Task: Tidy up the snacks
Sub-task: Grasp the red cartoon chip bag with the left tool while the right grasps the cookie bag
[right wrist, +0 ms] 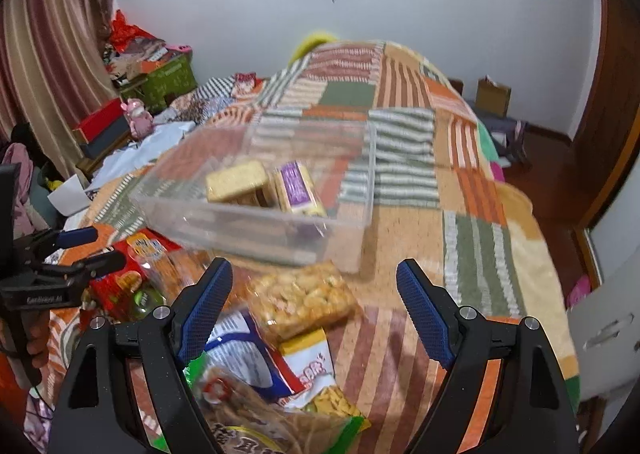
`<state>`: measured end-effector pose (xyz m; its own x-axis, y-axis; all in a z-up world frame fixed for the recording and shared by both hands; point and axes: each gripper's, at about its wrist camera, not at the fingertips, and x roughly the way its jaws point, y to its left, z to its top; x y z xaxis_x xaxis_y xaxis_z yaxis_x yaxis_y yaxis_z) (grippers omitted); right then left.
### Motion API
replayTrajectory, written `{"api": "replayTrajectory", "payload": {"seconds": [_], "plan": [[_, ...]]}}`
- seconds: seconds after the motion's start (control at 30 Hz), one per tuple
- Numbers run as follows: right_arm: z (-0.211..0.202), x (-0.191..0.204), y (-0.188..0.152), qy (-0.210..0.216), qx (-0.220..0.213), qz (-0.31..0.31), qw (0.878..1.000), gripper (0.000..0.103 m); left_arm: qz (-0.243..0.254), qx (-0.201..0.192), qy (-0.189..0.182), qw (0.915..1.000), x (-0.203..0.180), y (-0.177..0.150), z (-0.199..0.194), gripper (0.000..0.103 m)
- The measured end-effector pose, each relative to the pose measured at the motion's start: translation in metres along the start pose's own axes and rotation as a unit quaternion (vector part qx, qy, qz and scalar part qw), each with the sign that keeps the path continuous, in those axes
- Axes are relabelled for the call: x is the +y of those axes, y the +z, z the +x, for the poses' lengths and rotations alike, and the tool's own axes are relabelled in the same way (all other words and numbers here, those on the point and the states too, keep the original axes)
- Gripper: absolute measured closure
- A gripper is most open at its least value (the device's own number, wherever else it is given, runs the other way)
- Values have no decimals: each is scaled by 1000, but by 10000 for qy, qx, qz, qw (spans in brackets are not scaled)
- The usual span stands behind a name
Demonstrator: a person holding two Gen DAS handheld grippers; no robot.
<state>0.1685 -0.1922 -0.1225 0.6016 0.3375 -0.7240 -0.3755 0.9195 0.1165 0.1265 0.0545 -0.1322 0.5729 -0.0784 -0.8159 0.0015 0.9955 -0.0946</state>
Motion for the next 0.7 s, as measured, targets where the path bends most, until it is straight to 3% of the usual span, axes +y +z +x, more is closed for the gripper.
{"api": "replayTrajectory", "payload": {"seconds": [0.2, 0.7], "plan": [[19, 1, -11, 90, 338, -10, 9994, 21, 164, 53, 9, 9999, -8, -9, 12, 13], [59, 0, -18, 460, 973, -111, 9941, 18, -69, 402, -209, 9989, 5, -8, 48, 11]]}}
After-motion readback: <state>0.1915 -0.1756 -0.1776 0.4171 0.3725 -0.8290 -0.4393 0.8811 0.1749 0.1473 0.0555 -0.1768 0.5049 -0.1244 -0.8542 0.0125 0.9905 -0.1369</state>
